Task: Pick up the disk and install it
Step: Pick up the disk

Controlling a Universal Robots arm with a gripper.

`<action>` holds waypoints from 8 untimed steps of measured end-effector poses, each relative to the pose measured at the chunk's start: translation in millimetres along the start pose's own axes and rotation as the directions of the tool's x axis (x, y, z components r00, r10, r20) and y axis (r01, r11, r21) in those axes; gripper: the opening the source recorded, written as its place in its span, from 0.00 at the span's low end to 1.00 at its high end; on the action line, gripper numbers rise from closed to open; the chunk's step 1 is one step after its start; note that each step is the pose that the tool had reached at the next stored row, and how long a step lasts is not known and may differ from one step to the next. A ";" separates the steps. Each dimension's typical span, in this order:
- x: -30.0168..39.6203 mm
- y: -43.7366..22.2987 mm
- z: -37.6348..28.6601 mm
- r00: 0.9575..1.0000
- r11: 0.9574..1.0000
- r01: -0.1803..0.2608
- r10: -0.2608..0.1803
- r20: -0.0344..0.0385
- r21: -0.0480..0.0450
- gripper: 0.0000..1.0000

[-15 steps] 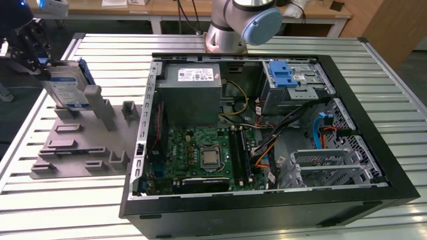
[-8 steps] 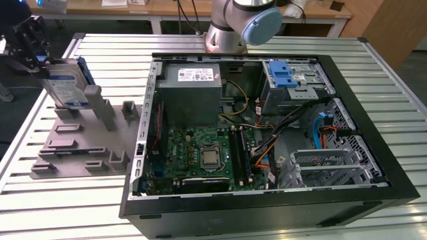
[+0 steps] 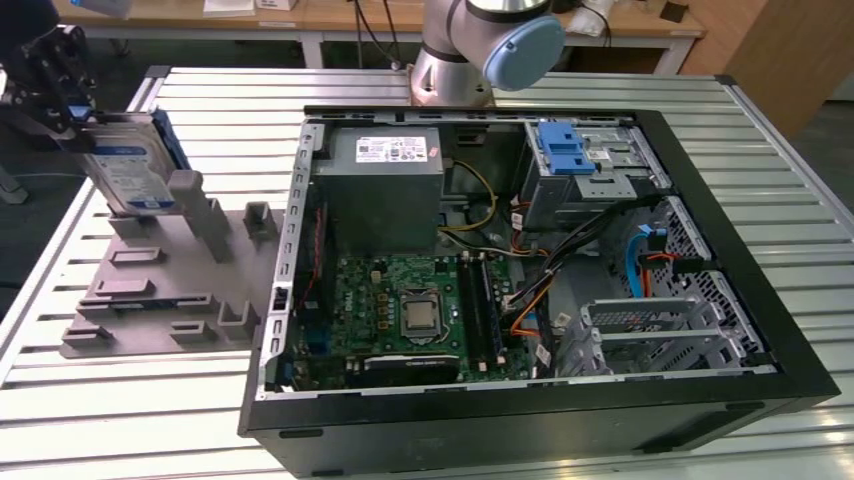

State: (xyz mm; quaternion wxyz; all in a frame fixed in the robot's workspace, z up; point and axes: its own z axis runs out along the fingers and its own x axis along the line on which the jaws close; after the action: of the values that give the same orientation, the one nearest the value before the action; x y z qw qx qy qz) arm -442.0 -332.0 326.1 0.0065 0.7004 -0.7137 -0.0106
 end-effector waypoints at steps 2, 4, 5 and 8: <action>0.0 0.0 -1.2 1.000 1.000 0.000 0.000 0.000 0.000 0.36; 0.0 0.0 -1.7 1.000 1.000 0.000 0.000 0.000 0.000 0.36; 0.0 0.0 -1.9 1.000 1.000 0.000 0.000 0.000 0.000 0.36; 0.0 0.1 -2.7 1.000 1.000 0.000 0.000 0.000 0.000 0.36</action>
State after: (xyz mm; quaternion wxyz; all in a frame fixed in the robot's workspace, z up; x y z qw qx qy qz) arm -442.0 -332.0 328.8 0.0065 0.7004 -0.7137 -0.0106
